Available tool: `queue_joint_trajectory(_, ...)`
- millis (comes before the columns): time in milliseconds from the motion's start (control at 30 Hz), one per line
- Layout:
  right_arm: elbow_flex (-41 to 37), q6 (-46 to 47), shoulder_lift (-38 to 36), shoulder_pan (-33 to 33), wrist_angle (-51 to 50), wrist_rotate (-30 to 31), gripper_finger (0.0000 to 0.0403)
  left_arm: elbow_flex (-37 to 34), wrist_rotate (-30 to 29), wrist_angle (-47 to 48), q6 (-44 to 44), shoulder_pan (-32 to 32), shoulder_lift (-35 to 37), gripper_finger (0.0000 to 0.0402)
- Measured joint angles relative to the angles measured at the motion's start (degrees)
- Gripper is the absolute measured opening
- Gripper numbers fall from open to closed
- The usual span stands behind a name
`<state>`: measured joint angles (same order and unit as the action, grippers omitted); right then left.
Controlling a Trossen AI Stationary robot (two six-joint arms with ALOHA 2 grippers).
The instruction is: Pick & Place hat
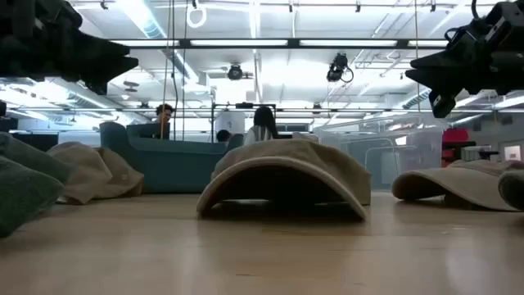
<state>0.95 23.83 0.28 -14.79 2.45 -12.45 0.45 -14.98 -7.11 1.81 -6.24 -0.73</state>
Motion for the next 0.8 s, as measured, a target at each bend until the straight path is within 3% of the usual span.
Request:
queue_joint_trajectory(233, 0.00, 0.18, -0.01, 0.00, 0.01, 0.95, 0.0084, 0.00, 0.17, -2.84, 15.32, 0.00, 0.02, 0.0179)
queue_joint_trajectory(567, 0.00, -1.55, -0.01, 0.00, -0.53, 3.96, 0.0084, 0.02, -4.45, -3.21, 21.59, 0.02, 0.00, 0.0179)
queue_joint_trajectory(800, 0.00, 4.20, 0.03, 0.00, 1.17, 5.46, 0.0084, 0.10, -5.40, -6.55, 28.22, 0.02, 0.00, 0.0179)
